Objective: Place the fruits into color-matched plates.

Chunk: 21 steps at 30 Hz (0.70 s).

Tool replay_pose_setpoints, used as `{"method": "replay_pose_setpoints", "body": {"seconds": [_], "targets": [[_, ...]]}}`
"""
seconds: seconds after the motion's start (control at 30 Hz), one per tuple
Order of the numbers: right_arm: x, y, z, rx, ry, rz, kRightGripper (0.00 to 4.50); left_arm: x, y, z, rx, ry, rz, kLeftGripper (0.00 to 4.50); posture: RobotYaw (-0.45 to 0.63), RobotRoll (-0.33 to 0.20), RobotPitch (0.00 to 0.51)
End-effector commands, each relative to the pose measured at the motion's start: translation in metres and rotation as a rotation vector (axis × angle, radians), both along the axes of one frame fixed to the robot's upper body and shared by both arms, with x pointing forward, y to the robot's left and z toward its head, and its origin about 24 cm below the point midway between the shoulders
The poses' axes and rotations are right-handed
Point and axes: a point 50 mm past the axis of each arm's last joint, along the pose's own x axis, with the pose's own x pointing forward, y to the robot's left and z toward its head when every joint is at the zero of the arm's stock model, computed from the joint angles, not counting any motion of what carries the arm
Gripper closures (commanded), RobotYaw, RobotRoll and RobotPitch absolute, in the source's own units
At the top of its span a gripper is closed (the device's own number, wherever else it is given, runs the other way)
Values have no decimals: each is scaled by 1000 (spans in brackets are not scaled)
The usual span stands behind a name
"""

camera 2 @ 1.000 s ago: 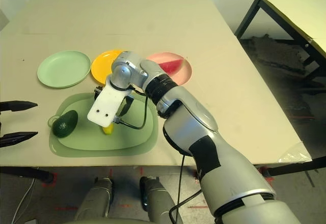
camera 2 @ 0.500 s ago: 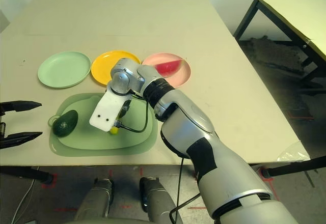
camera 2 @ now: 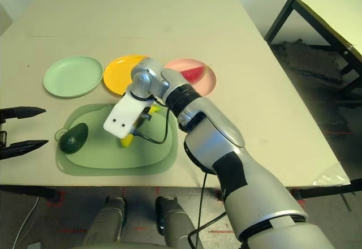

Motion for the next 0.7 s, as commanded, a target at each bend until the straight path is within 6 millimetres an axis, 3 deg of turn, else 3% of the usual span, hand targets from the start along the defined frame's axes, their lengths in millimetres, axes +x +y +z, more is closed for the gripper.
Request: {"method": "replay_pose_setpoints", "body": {"seconds": [0.03,0.23,0.33,0.5,0.7], "targets": [[9,-3,10,89,-11,-89,2812,8,-2,0,-8,6,77,0,146,0,193],[34,-12,5,251,-145,-303,2812,27,6,1,44,-25,317,0,146,0,201],[42,-17,-3,293,-203,-374,2812,32,-2,6,30,-44,411,0,156,0,208],[48,-23,-23,319,-242,-453,2812,28,-19,14,51,-57,432,0,180,0,217],[50,-23,-38,334,-261,-499,2812,22,-22,19,56,-55,446,0,205,0,219]]}}
